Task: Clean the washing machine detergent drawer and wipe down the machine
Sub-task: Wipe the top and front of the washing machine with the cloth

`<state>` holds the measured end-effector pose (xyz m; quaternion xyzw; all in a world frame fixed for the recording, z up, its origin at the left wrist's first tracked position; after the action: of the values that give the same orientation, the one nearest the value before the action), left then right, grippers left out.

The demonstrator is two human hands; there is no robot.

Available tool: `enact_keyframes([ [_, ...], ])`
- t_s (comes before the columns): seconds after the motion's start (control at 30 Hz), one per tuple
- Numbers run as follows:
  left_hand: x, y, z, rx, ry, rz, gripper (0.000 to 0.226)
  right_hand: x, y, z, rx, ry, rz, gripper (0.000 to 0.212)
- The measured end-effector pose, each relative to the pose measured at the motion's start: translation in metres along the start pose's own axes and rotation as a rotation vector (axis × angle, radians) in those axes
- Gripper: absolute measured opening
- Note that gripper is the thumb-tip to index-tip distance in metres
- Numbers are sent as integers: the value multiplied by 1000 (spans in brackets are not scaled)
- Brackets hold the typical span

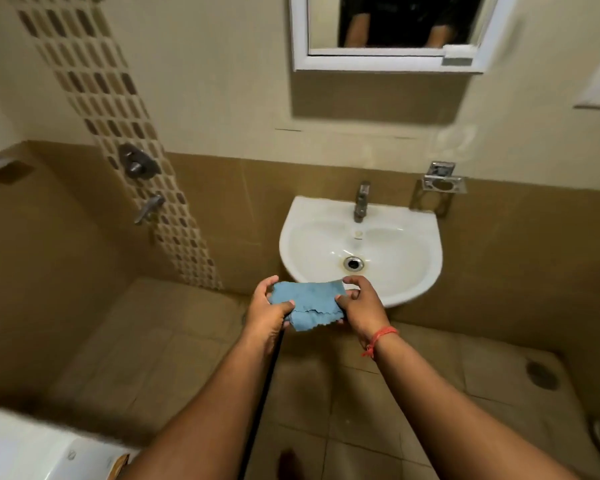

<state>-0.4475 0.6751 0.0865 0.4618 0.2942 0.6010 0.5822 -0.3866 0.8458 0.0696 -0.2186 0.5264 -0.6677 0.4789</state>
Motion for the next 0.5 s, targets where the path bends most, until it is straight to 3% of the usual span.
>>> enact_keyframes([
  [0.3, 115, 14, -101, -56, -284, -111, 40, -80, -22, -72, -29, 258, -94, 43],
  [0.5, 193, 28, -133, -84, -421, -158, 51, -132, -36, -108, -48, 404, -164, 39],
])
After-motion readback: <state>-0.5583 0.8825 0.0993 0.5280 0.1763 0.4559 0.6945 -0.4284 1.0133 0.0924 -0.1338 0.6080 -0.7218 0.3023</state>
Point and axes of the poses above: each hand's wrist, its own z-axis away from the middle knuckle, its own x-axis out of the palm, y = z × x, the point moved 2 cm from there along -z, towards the middle knuckle, and after that the axes turned 9 degrees about z, right-handed, at the moved point
